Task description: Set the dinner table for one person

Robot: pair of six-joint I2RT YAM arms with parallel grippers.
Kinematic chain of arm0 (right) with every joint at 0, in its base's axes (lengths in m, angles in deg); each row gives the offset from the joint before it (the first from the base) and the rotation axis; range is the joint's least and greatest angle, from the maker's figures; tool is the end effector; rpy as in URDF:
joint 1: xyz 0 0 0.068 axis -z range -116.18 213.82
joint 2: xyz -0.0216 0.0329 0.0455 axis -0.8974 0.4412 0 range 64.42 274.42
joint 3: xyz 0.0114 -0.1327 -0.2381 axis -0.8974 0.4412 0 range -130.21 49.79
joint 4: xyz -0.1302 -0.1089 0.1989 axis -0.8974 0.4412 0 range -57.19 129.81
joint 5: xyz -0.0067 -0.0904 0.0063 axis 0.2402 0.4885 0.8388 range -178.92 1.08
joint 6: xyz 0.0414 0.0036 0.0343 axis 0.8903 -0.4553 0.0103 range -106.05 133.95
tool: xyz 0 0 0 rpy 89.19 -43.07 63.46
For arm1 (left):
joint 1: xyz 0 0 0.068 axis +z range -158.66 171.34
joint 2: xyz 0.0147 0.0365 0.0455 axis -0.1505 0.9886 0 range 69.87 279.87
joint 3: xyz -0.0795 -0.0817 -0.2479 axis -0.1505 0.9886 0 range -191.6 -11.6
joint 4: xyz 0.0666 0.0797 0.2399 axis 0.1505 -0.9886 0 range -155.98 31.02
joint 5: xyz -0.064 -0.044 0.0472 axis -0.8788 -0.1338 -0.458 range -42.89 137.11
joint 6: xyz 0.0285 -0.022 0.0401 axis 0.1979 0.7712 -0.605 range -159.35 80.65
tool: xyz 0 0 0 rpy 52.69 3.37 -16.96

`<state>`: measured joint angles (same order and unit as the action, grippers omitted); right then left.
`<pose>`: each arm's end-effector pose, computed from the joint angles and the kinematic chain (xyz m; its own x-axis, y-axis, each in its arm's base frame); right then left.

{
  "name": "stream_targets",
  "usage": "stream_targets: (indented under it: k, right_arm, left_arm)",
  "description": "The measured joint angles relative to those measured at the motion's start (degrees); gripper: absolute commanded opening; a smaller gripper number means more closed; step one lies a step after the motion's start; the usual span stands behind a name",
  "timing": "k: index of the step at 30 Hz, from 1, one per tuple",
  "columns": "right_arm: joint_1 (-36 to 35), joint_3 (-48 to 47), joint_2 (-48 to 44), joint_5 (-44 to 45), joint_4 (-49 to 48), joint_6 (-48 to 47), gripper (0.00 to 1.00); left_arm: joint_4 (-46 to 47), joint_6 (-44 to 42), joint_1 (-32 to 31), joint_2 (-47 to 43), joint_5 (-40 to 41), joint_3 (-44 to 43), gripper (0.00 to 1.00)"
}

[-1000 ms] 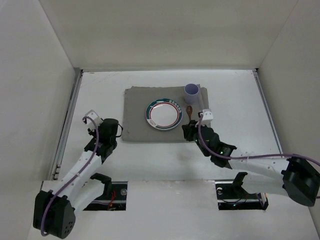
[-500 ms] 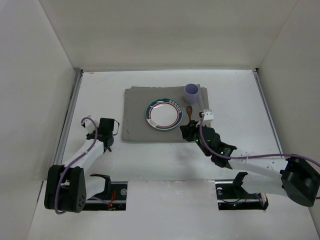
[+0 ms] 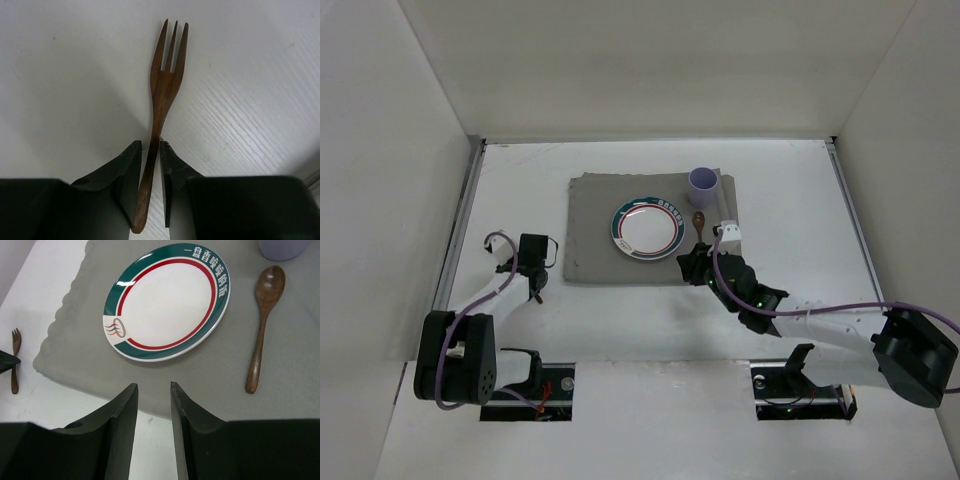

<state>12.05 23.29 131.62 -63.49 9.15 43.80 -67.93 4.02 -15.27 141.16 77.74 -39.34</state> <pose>0.1630 0.1823 0.2115 -0.3839 0.2390 -0.8919 -0.3047 0.8790 0.3667 0.2186 -0.0071 0.1553 -0.4292 -0.5451 -0.7202 -0.6931 0.7100 -0.1243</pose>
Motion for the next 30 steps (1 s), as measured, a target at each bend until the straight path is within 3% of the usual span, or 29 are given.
stream_targets:
  k: [3,8,14,20,30]
  right_arm:
    - [0.2,0.0,0.0,0.0,0.0,0.0,0.39]
    - [0.5,0.0,0.0,-0.2,0.0,0.2,0.39]
    - [0.7,0.0,0.0,-0.4,0.0,0.5,0.4]
    - [0.8,0.0,0.8,-0.3,-0.2,0.5,0.41]
    - [1.7,0.0,2.8,-0.3,-0.4,0.5,0.41]
  left_arm:
    - [0.7,-0.6,0.3,0.2,-0.1,0.0,0.06]
    - [-0.3,-2.8,-0.8,-3.7,-0.2,-0.5,0.04]
    - [-0.5,-9.2,-9.7,-6.9,0.0,-11.7,0.06]
    - [5.0,-17.6,-19.1,5.3,-2.0,-25.0,0.06]
    - [6.6,-24.1,-20.4,24.3,-7.8,-29.7,0.06]
